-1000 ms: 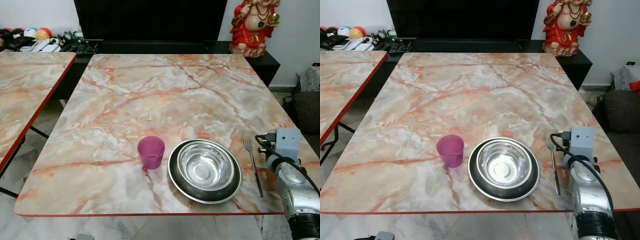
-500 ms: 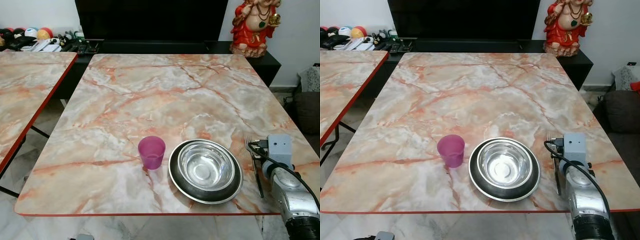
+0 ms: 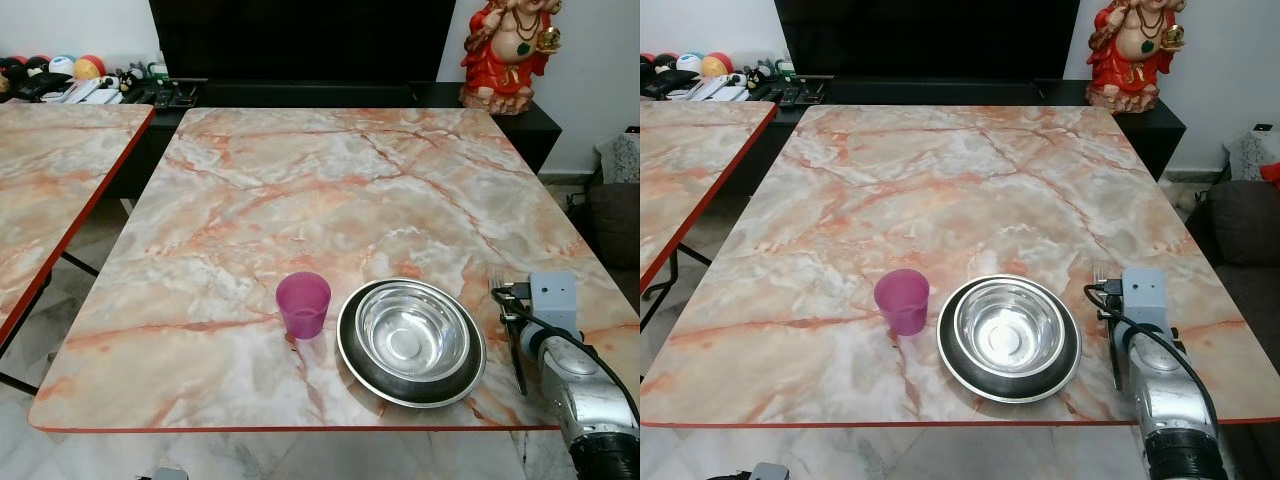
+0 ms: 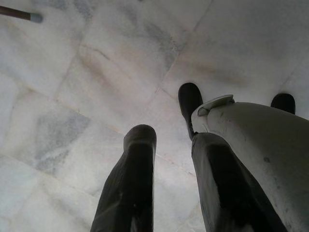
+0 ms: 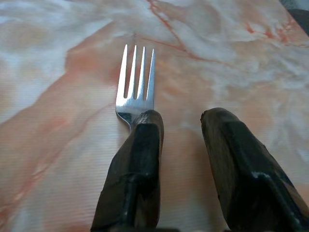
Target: Setting the table
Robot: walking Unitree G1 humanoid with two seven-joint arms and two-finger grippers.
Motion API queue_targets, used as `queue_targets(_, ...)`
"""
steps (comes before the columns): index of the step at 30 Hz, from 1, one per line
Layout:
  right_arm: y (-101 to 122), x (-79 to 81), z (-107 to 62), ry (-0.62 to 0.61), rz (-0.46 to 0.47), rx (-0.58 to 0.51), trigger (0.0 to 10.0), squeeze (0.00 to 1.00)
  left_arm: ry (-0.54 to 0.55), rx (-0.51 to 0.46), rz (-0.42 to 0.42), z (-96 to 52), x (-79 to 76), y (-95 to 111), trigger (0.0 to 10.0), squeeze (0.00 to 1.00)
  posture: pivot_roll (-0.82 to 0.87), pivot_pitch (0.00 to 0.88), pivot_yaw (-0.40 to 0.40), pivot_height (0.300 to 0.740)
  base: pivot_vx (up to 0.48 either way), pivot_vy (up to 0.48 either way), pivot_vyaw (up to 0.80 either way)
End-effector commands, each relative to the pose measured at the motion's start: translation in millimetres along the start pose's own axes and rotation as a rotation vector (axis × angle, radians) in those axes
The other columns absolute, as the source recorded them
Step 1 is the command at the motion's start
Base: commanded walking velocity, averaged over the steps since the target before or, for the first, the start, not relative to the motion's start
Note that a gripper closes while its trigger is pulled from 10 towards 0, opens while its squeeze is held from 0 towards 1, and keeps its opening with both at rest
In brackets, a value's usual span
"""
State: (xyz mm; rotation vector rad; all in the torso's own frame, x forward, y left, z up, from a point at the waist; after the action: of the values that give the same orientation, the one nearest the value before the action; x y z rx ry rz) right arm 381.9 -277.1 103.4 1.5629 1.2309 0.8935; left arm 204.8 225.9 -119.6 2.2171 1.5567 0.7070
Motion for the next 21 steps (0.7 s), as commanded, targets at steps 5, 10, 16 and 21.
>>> queue_targets(5,-8.4,1.1,-0.1,0.009,-0.001,0.033,10.0,0.0,-0.015,0.044,0.009,-1.7,-2.8,-12.2,10.0,0.0,0.01,0.132,0.012,0.74,0.0,0.0,0.0)
queue_targets(10,-7.5,3.1,-0.1,0.018,-0.005,0.03,10.0,0.0,-0.015,0.045,0.009,-1.8,-2.9,-12.4,10.0,0.0,0.01,0.132,0.011,0.74,0.0,0.0,0.0)
queue_targets(16,-5.8,8.4,-0.2,0.043,-0.003,0.019,10.0,0.0,-0.015,0.046,0.009,-1.9,-2.6,-12.8,10.0,0.0,0.01,0.133,0.011,0.74,0.0,0.0,0.0)
queue_targets(21,-5.0,13.1,0.1,0.068,-0.006,0.013,10.0,0.0,-0.014,0.046,0.009,-1.9,-2.6,-12.8,10.0,0.0,0.01,0.133,0.011,0.74,0.0,0.0,0.0)
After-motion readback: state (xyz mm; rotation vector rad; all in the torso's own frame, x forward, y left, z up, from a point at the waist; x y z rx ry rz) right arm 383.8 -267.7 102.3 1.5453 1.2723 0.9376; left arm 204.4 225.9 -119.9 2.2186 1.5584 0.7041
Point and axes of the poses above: a point about 5 cm out from each wrist's last joint towards the gripper, its own z axis pointing out of the wrist towards the gripper, its own y axis along the axis of the wrist's last joint, x = y × z, the point moved 5 cm from there along z, pointing out of the wrist towards the gripper, and after that the axes turned 14 degrees about z, right-handed, at the moved point
